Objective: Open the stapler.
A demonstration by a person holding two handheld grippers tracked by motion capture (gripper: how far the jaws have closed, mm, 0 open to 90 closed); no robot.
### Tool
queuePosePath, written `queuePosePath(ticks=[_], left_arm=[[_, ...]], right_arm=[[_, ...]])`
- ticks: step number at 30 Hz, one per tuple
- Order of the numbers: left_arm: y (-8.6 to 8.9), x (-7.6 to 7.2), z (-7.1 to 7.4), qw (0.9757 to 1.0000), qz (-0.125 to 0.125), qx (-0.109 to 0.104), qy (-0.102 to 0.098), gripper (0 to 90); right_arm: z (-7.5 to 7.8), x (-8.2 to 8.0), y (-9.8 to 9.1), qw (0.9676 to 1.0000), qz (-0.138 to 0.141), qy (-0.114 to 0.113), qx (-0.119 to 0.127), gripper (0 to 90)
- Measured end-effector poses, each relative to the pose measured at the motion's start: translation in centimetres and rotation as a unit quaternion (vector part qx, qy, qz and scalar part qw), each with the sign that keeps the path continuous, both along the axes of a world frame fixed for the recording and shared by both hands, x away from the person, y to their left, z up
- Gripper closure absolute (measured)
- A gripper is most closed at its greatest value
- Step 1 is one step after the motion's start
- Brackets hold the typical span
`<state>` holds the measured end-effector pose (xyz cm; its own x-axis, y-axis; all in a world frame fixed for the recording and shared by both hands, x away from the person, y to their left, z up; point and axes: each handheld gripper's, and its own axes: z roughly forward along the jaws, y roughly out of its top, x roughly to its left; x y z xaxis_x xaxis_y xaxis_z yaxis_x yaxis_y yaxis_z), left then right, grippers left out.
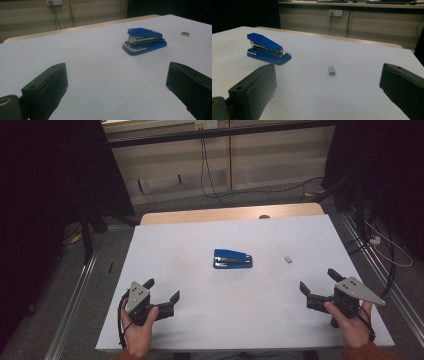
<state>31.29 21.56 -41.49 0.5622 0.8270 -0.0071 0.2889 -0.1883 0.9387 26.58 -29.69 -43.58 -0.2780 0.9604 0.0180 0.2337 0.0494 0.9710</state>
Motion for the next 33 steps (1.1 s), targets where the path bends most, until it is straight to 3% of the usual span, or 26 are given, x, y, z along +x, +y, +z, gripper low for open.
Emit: queuePosePath(ticks=[15, 21, 33], left_arm=[[-0.22, 0.25, -0.08, 1.0000, -0.003, 0.005, 0.005, 3.9], [-0.40, 0.27, -0.16, 0.9999, -0.009, 0.006, 0.009, 3.9], [-0.61, 0.25, -0.26, 0.9989, -0.042, 0.008, 0.016, 4.6]], right_arm=[[-0.12, 0.07, -0.01, 0.9999, 0.016, 0.002, 0.000, 0.4], [-0.15, 0.07, 0.22, 0.9989, 0.039, 0.019, 0.017, 1.2], [-0.05, 0.14, 0.85, 0.9982, 0.057, 0.017, 0.007, 1.2]])
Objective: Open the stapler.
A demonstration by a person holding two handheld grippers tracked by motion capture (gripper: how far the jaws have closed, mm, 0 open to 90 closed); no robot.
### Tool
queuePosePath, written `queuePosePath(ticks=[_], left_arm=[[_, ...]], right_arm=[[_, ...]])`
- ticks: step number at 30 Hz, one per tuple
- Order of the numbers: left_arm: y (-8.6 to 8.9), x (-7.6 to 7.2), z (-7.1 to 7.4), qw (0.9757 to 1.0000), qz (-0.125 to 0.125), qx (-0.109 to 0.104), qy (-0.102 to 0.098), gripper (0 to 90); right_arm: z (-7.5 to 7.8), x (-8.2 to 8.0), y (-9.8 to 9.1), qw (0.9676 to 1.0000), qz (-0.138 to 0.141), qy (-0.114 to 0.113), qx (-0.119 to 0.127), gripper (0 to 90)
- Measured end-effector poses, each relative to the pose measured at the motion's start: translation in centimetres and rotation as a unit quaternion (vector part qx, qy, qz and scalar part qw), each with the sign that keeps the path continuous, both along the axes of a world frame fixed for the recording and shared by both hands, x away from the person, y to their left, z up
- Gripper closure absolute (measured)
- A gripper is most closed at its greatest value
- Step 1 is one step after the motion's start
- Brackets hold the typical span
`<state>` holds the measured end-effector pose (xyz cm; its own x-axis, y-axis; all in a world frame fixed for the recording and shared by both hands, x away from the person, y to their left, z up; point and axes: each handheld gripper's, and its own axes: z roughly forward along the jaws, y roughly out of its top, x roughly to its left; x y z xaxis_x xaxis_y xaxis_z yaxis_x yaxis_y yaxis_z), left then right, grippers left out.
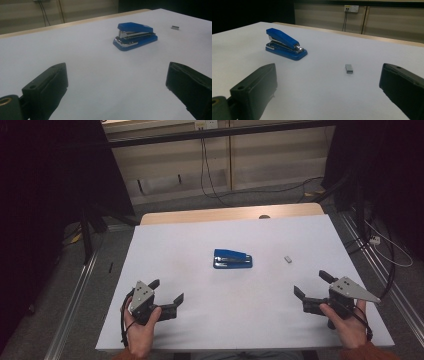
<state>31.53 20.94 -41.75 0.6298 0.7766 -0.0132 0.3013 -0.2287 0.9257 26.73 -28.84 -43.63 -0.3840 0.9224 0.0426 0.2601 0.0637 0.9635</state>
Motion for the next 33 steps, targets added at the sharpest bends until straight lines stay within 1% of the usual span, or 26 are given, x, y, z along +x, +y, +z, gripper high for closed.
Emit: queuePosePath(ticks=[2, 5, 7, 9, 10, 11, 14, 15, 16, 18, 21, 22, 24, 25, 27, 29, 30, 33], left_arm=[[-0.1, 0.0, 0.0, 1.0000, 0.000, 0.000, 0.002, 5.1], [-0.3, 0.1, 0.1, 0.9999, -0.003, -0.004, 0.009, 5.4], [-0.4, 0.1, 0.1, 0.9998, -0.012, -0.006, 0.014, 6.5], [-0.6, 0.1, 0.1, 0.9997, -0.018, -0.006, 0.014, 6.5], [-0.6, 0.1, 0.2, 0.9997, -0.019, -0.004, 0.014, 6.5], [-0.7, 0.1, 0.2, 0.9996, -0.020, -0.007, 0.018, 6.5], [-1.0, 0.2, 0.2, 0.9995, -0.028, -0.006, 0.017, 6.5], [-1.1, 0.2, 0.1, 0.9994, -0.030, -0.005, 0.017, 6.5], [-1.2, 0.2, 0.1, 0.9994, -0.028, -0.006, 0.018, 6.4], [-1.3, 0.4, 0.0, 0.9993, -0.033, -0.004, 0.020, 6.4], [-1.5, 0.5, 0.0, 0.9993, -0.032, -0.003, 0.018, 6.1], [-1.6, 0.6, 0.1, 0.9992, -0.035, -0.002, 0.018, 6.1], [-1.7, 0.7, 0.0, 0.9989, -0.041, 0.000, 0.020, 6.1], [-1.8, 0.7, 0.0, 0.9989, -0.041, 0.002, 0.022, 6.1], [-2.0, 0.8, 0.1, 0.9988, -0.044, 0.000, 0.020, 6.1], [-2.1, 1.0, 0.1, 0.9987, -0.048, 0.004, 0.020, 6.0], [-2.3, 1.0, 0.1, 0.9989, -0.045, 0.004, 0.017, 5.9], [-2.7, 1.2, 0.1, 0.9986, -0.048, 0.007, 0.020, 5.7]], right_arm=[[0.0, 0.0, 0.1, 1.0000, 0.007, 0.003, 0.001, 1.2], [-0.1, 0.1, 0.4, 0.9999, 0.011, 0.001, -0.007, 1.2], [-0.1, 0.2, 0.6, 0.9999, 0.016, 0.001, -0.003, 1.2], [-0.1, 0.2, 0.7, 0.9998, 0.021, -0.001, -0.005, 1.3], [-0.1, 0.3, 0.7, 0.9997, 0.023, 0.000, -0.004, 1.3], [-0.1, 0.3, 0.8, 0.9997, 0.026, 0.001, -0.003, 1.4], [-0.1, 0.3, 1.1, 0.9994, 0.034, 0.001, 0.001, 1.3], [-0.1, 0.3, 1.1, 0.9993, 0.037, 0.000, -0.001, 1.3], [-0.1, 0.4, 1.2, 0.9992, 0.040, 0.000, -0.001, 1.3], [-0.1, 0.5, 1.5, 0.9990, 0.046, 0.002, 0.000, 1.3], [-0.1, 0.7, 1.9, 0.9987, 0.052, 0.003, -0.002, 1.3], [-0.1, 0.8, 2.0, 0.9986, 0.053, 0.003, -0.004, 1.3], [-0.1, 0.9, 2.4, 0.9982, 0.056, 0.000, -0.023, 1.3], [-0.1, 1.0, 2.6, 0.9980, 0.057, -0.003, -0.028, 1.3], [0.0, 1.1, 2.8, 0.9977, 0.065, -0.001, -0.020, 1.4], [0.1, 1.2, 3.2, 0.9976, 0.065, -0.005, -0.024, 1.3], [0.0, 1.3, 3.3, 0.9975, 0.067, -0.004, -0.023, 1.2], [-0.1, 1.8, 4.0, 0.9972, 0.072, 0.003, -0.018, 1.2]])
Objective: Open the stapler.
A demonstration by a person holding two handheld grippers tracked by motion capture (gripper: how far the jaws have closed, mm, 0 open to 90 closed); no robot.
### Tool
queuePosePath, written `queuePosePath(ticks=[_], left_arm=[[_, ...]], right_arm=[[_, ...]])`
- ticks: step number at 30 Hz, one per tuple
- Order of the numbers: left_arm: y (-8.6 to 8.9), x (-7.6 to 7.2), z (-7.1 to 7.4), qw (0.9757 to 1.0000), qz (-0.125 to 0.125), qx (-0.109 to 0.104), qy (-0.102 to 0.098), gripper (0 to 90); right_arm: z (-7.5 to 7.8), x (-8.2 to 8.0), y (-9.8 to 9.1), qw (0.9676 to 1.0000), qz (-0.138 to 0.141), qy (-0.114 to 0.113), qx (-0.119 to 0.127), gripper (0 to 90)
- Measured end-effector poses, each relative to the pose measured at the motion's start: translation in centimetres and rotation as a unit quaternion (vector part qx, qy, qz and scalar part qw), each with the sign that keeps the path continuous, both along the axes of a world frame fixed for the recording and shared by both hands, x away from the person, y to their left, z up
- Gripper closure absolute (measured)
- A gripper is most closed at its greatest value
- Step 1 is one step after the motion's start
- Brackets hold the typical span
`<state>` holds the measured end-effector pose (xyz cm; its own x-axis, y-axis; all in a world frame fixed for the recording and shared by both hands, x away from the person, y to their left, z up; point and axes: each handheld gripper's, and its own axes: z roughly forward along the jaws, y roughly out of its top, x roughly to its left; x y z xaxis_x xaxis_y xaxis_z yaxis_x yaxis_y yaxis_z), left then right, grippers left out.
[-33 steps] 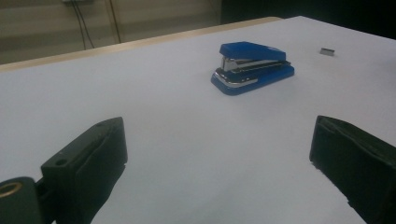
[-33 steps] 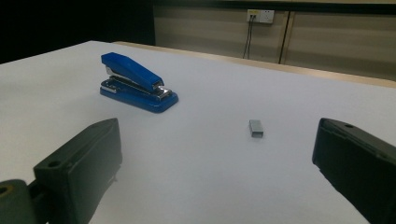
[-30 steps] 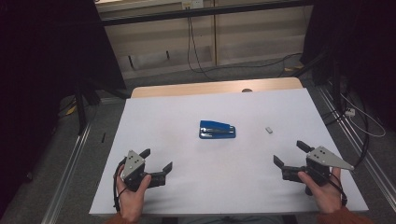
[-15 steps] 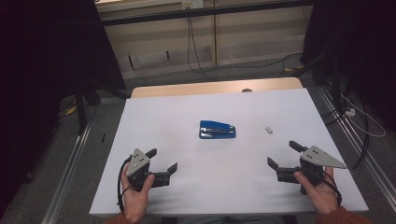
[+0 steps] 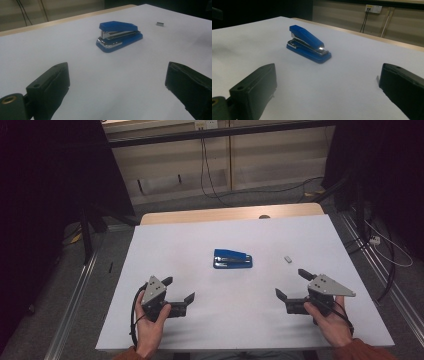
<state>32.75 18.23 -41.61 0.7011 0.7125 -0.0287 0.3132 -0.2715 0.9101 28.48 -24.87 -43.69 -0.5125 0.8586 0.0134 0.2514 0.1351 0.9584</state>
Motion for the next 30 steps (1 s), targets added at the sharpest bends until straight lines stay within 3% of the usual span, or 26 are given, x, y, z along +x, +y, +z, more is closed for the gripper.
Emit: queuePosePath(ticks=[7, 12, 17, 25, 30], left_arm=[[-0.9, 0.2, 0.1, 0.9999, -0.012, -0.007, 0.000, 4.6], [-1.1, 0.6, 0.1, 0.9998, -0.015, -0.010, 0.001, 4.5], [-1.1, 1.2, 0.5, 0.9999, -0.005, -0.013, -0.002, 4.7], [-2.5, 2.5, 0.8, 0.9998, -0.011, -0.014, -0.011, 5.3], [-3.5, 3.2, 0.8, 0.9996, -0.023, -0.017, -0.003, 6.9]], right_arm=[[0.2, 0.6, 1.4, 0.9999, 0.003, 0.006, -0.011, 1.8], [0.3, 0.9, 2.2, 0.9997, 0.025, 0.005, -0.007, 1.2], [0.2, 1.6, 2.8, 0.9994, 0.033, 0.010, -0.007, 3.4], [0.4, 2.5, 3.3, 0.9993, 0.037, -0.004, -0.007, 3.1], [0.5, 2.8, 3.7, 0.9992, 0.038, -0.010, -0.001, 3.5]])
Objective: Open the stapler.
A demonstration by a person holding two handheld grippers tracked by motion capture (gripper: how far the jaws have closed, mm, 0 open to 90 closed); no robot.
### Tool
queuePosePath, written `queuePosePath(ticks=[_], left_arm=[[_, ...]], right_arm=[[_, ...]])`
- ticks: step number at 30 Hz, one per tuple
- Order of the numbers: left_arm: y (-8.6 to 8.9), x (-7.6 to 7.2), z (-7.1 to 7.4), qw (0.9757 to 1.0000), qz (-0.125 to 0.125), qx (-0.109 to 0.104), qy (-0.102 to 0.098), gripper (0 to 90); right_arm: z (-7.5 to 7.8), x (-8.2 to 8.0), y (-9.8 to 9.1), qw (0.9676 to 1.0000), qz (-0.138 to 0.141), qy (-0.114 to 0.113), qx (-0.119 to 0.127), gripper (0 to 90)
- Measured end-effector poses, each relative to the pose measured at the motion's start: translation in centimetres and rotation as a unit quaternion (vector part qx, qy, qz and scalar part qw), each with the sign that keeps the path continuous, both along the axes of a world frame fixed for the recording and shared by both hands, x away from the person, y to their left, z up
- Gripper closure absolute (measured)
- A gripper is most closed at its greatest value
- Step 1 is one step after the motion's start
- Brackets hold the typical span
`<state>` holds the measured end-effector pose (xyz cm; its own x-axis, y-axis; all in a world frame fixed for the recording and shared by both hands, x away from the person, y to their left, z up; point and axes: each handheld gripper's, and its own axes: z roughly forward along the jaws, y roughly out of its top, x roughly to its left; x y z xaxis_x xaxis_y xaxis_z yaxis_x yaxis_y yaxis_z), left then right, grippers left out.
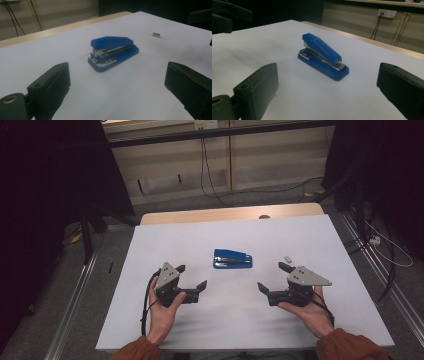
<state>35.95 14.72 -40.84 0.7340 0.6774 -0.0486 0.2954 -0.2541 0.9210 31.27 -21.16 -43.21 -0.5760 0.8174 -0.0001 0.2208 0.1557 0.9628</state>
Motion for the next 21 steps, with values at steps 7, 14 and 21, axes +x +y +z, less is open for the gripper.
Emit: queuePosePath(ticks=[7, 14, 21], left_arm=[[-0.9, 1.1, 0.2, 0.9999, 0.009, -0.004, -0.011, 6.9], [-2.0, 2.2, 0.1, 0.9999, 0.005, 0.000, -0.013, 6.9], [-3.0, 2.9, 0.1, 0.9998, -0.001, 0.009, -0.015, 6.8]], right_arm=[[-0.2, 0.8, 0.9, 1.0000, 0.005, 0.004, 0.002, 7.1], [-0.4, 1.9, 1.6, 0.9999, 0.007, 0.014, 0.006, 9.5], [-0.2, 2.7, 2.8, 0.9998, 0.016, 0.009, 0.008, 12.2]])
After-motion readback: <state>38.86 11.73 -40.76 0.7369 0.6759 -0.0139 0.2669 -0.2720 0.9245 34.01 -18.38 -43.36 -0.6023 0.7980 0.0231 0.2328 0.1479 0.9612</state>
